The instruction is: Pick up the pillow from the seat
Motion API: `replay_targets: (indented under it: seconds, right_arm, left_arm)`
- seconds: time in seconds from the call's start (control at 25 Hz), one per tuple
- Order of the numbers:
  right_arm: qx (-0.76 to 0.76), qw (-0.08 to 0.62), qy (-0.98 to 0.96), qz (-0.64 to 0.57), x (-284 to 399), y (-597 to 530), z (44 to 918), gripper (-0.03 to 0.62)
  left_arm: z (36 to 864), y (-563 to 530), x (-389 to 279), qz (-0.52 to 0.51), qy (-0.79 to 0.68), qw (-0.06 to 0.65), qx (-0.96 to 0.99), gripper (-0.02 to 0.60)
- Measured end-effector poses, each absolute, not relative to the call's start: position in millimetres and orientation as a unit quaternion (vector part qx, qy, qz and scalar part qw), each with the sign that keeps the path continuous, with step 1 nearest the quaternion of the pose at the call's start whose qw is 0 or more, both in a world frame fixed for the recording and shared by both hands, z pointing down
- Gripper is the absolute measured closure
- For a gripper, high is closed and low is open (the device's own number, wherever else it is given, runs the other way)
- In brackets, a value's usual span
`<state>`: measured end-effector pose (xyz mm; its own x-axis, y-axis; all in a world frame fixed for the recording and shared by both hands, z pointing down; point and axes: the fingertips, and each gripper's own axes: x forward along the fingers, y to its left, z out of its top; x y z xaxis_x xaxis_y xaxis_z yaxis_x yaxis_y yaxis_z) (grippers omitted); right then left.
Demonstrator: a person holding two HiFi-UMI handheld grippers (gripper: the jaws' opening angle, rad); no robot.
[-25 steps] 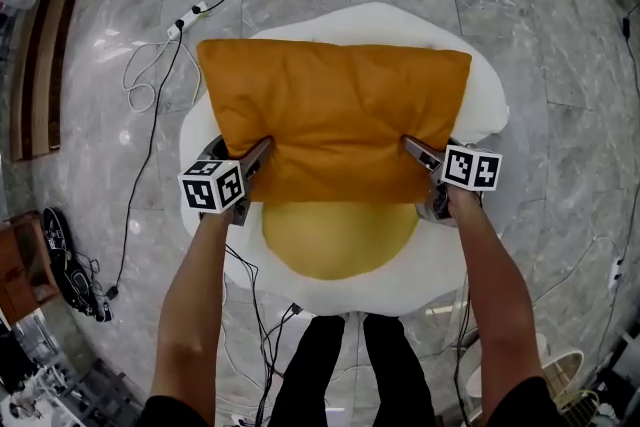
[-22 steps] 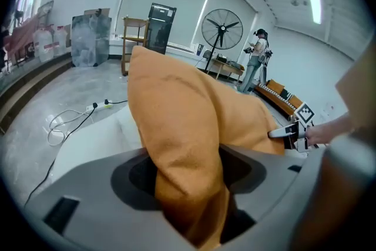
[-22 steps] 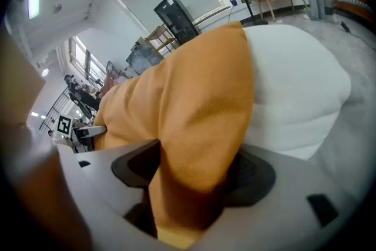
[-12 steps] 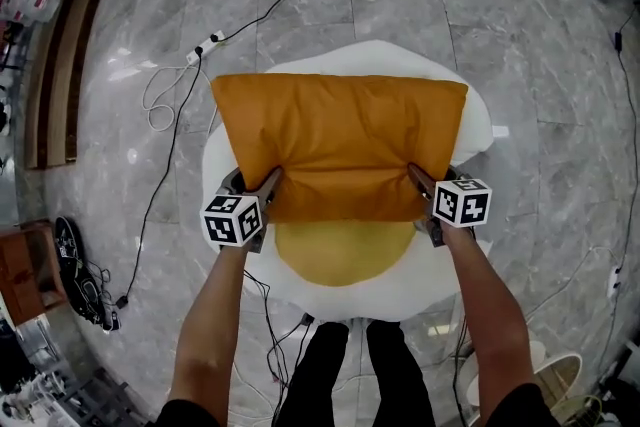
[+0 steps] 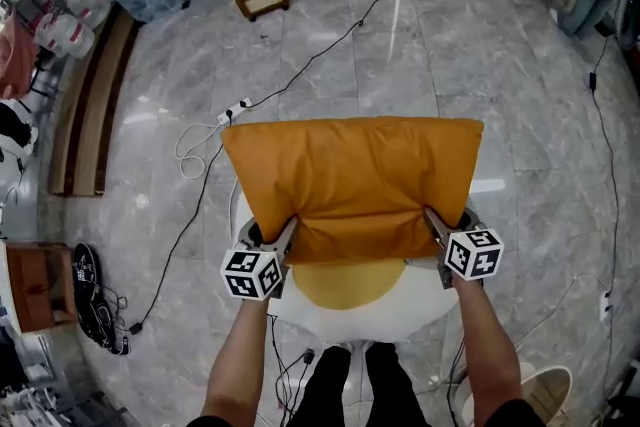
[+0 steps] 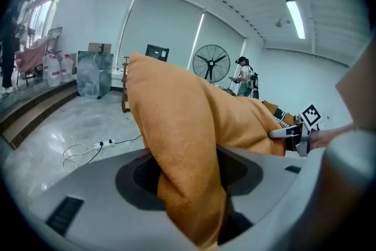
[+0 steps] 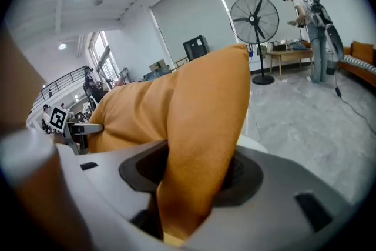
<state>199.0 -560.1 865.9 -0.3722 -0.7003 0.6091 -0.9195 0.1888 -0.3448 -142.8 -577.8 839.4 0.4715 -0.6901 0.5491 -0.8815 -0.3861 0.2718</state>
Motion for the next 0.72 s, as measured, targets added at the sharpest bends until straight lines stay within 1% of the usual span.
replay_targets:
  seconds: [0.32, 0.48, 0.72]
  right_arm:
    - [0.583, 0.133, -0.743, 0.300, 211, -502, 719, 0.396]
    - [0.584, 0.101, -0.743, 0.311, 199, -468, 670, 0.407]
    - [0.577, 0.094, -0.759, 0.285, 184, -444, 602, 0.408]
  left_arm:
    - [699, -533, -124, 0.140, -0.478, 0.239, 0.833, 0.336]
    - [652, -505, -129, 0.130, -0.477, 0.234, 0.837, 0.337]
    - [593, -475, -142, 0.110, -0.492, 0.233, 0.831, 0.337]
